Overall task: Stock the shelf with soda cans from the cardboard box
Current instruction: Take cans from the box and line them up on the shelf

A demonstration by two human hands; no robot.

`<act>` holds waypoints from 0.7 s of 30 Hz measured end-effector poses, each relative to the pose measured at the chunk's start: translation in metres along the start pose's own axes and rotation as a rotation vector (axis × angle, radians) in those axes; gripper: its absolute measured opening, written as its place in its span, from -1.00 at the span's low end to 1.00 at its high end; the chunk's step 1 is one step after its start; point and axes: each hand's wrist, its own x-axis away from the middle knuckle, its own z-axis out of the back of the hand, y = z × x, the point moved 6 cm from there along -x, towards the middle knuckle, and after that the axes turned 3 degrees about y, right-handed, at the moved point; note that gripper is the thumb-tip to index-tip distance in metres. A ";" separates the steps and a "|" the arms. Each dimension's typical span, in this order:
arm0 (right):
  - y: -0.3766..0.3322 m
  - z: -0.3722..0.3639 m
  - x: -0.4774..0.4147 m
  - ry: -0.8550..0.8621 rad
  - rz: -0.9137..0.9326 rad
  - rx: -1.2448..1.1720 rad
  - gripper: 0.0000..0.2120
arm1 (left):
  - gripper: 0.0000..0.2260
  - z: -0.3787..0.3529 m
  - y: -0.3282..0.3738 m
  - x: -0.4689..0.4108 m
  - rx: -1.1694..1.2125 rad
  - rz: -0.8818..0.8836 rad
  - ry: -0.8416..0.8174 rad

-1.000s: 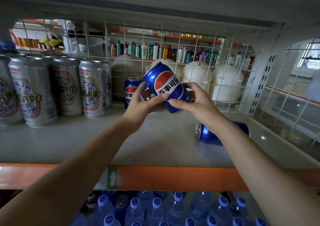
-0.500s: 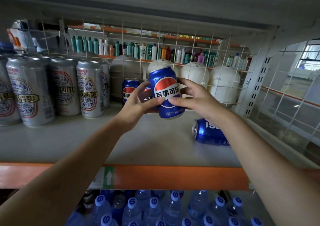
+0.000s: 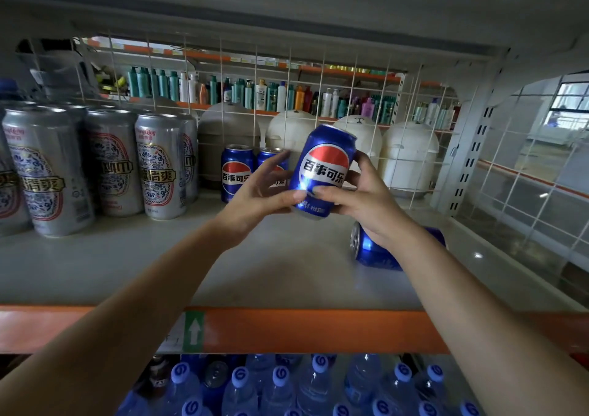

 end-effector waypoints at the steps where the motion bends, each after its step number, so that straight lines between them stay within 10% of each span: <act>1: 0.000 0.001 0.000 0.010 0.000 -0.053 -0.36 | -0.10 -0.002 -0.002 0.000 -0.017 0.010 -0.010; 8: -0.002 0.002 0.000 0.017 0.009 -0.007 -0.26 | -0.49 -0.008 0.000 0.001 -0.040 0.024 0.013; 13: -0.010 0.005 0.001 0.052 -0.017 0.010 -0.69 | -0.43 -0.010 -0.003 0.001 -0.072 0.039 -0.040; 21: -0.013 -0.001 -0.003 0.088 0.033 0.185 -0.41 | -0.36 -0.012 -0.007 0.000 -0.064 0.048 -0.073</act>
